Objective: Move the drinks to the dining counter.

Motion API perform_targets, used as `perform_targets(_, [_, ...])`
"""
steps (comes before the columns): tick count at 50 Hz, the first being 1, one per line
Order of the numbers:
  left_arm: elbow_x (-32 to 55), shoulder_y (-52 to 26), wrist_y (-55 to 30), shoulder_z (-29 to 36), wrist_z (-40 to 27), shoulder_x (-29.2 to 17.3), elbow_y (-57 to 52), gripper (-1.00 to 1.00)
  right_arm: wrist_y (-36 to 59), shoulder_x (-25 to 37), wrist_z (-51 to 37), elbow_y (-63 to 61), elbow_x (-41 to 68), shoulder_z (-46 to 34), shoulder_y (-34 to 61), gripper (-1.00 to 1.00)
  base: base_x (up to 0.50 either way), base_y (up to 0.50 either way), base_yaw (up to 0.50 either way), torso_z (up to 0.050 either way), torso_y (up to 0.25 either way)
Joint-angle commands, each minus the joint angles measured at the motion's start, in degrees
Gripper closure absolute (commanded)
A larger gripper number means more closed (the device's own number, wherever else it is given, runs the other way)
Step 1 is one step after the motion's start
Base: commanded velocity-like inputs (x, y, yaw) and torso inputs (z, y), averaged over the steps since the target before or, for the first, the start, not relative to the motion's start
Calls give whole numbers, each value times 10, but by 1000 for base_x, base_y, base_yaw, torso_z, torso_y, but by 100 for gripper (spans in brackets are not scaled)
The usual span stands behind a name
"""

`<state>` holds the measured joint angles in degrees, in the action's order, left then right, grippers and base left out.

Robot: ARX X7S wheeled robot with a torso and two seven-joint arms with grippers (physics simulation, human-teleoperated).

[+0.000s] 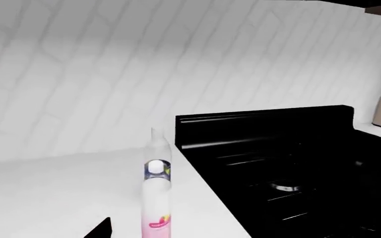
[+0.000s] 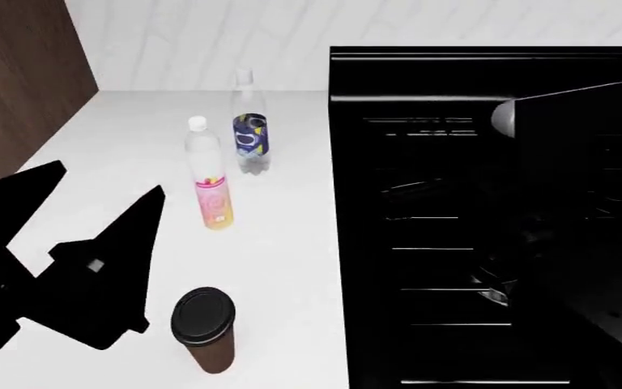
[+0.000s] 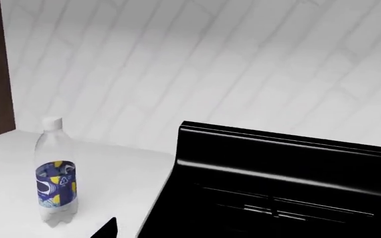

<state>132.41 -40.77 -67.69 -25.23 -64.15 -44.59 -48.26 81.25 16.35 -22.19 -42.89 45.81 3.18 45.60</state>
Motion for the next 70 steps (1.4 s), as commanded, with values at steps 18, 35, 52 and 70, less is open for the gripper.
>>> perform_targets(18, [109, 75, -5, -32, 1, -35, -52, -100, 36, -19, -19, 40, 62, 18, 3, -100, 0, 0, 0, 0, 0])
perform_targets(35, [55, 123, -84, -25, 27, 20, -35, -100, 28, -8, -31, 36, 81, 10, -6, -100, 0, 0, 0, 0, 0])
perform_targets(52, [38, 147, -123, 4, 39, 24, -54, -100, 15, -1, -42, 44, 92, 2, -6, -100, 0, 0, 0, 0, 0])
perform_targets(70, [-16, 180, -201, -11, 87, 89, -27, -100, 2, 7, -52, 50, 103, -6, -8, -100, 0, 0, 0, 0, 0])
